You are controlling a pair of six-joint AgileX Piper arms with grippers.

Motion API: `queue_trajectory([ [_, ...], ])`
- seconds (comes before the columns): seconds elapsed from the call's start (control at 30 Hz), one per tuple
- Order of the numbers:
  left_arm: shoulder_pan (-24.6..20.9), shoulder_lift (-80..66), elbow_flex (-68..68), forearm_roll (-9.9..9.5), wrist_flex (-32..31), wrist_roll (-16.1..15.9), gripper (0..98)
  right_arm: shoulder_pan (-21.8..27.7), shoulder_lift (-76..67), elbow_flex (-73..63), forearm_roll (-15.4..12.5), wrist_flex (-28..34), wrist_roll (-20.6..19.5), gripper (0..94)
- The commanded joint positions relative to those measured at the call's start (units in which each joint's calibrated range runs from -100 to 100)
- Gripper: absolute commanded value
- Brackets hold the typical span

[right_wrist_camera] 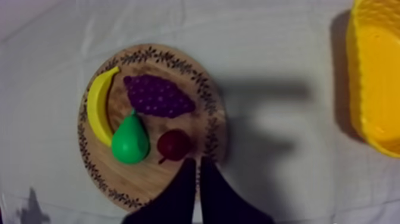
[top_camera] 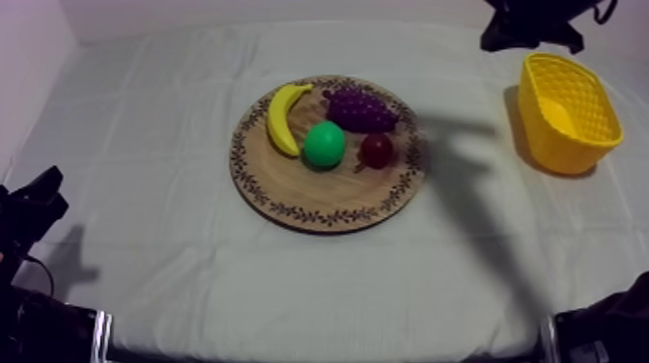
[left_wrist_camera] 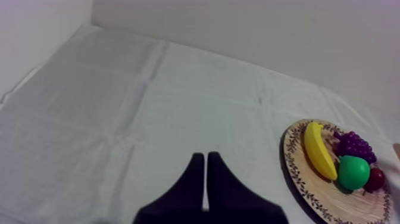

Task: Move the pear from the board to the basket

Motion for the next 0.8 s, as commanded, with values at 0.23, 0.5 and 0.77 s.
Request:
queue_trajectory([
  [0.23, -0.01, 0.00, 0.03, 0.02, -0.01, 0.01, 0.1, -8.88, 6.79, -5.34, 0.50, 0.32, -4.61, 0.3],
  [0.5, -0.01, 0.00, 0.03, 0.02, -0.01, 0.01, 0.1, -11.77, 13.64, -12.73, 0.57, 1.56, -6.87, 0.2],
  [0.77, -0.01, 0.00, 0.03, 0.02, -0.01, 0.01, 0.1, -12.34, 18.47, -17.81, 0.71, 3.52, -7.30, 0.2],
])
